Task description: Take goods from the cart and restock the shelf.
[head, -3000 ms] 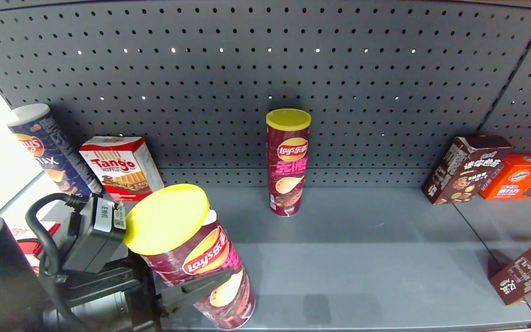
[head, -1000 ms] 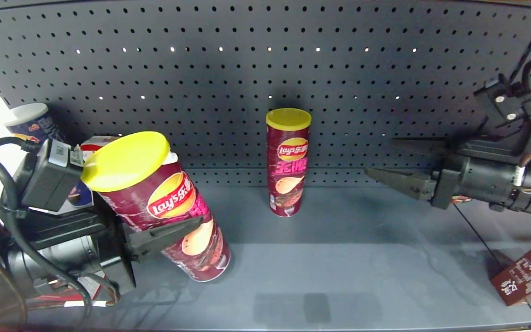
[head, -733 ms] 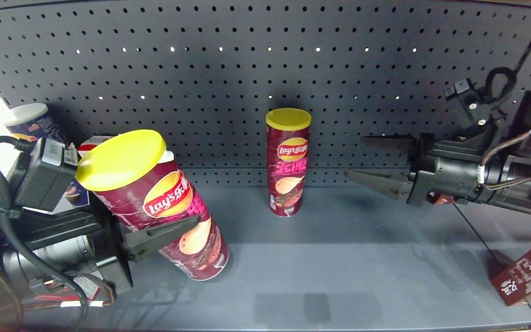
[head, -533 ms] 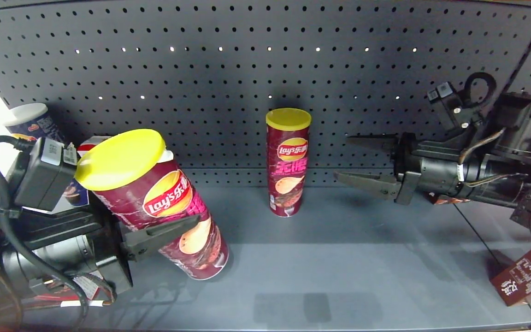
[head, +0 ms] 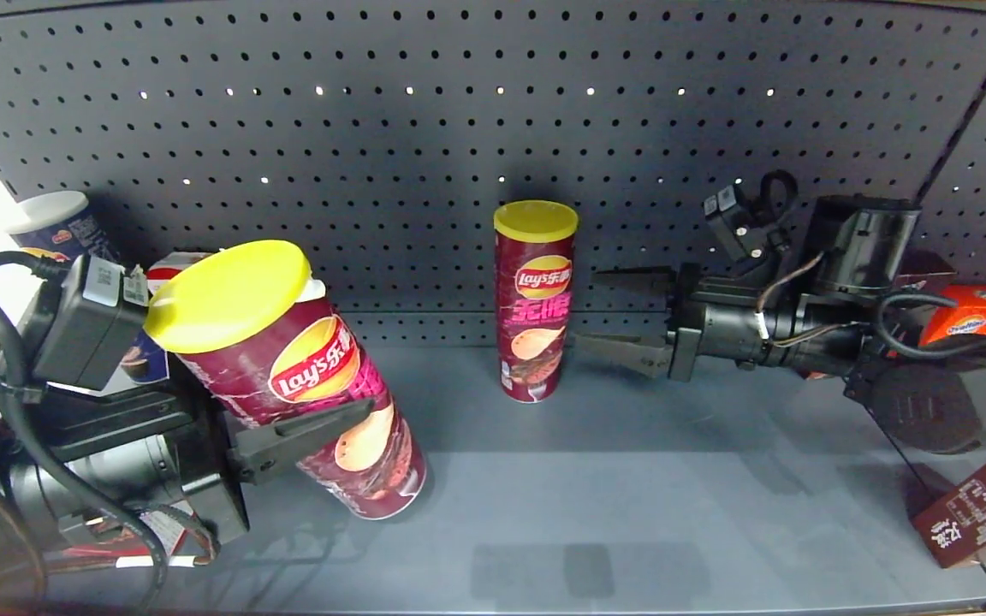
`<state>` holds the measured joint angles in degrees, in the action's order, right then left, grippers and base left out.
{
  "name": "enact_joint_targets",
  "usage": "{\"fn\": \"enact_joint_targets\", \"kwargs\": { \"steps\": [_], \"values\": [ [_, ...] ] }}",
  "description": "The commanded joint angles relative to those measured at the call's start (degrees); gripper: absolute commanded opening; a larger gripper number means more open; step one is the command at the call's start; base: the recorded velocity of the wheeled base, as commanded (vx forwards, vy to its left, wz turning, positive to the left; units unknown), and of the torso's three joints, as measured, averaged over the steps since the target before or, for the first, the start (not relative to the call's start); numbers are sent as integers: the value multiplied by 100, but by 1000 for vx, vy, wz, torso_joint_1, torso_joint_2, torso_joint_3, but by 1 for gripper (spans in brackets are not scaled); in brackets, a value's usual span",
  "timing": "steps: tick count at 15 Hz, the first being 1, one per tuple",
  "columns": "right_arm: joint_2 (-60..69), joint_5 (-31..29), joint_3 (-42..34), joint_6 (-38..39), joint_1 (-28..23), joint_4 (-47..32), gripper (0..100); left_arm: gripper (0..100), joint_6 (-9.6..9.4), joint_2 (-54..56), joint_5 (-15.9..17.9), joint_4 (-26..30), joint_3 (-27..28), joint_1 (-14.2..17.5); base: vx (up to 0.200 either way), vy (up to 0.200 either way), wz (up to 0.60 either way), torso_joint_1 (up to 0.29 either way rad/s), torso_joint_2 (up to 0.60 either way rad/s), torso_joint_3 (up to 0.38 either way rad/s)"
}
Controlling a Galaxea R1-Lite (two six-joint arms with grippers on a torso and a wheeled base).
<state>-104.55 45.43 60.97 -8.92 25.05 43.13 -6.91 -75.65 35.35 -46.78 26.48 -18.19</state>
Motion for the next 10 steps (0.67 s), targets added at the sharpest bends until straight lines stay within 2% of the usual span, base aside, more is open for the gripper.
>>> {"fn": "enact_joint_targets", "kwargs": {
  "steps": [1,10],
  "values": [
    [-365,1,240,-13,96,2,100,0,6,-55,-2,-7,-2,0,0,0,0,0,0,0],
    [-1015,132,566,-83,149,108,100,0,6,-143,-20,-16,7,70,0,0,0,0,0,0]
  ]
}}
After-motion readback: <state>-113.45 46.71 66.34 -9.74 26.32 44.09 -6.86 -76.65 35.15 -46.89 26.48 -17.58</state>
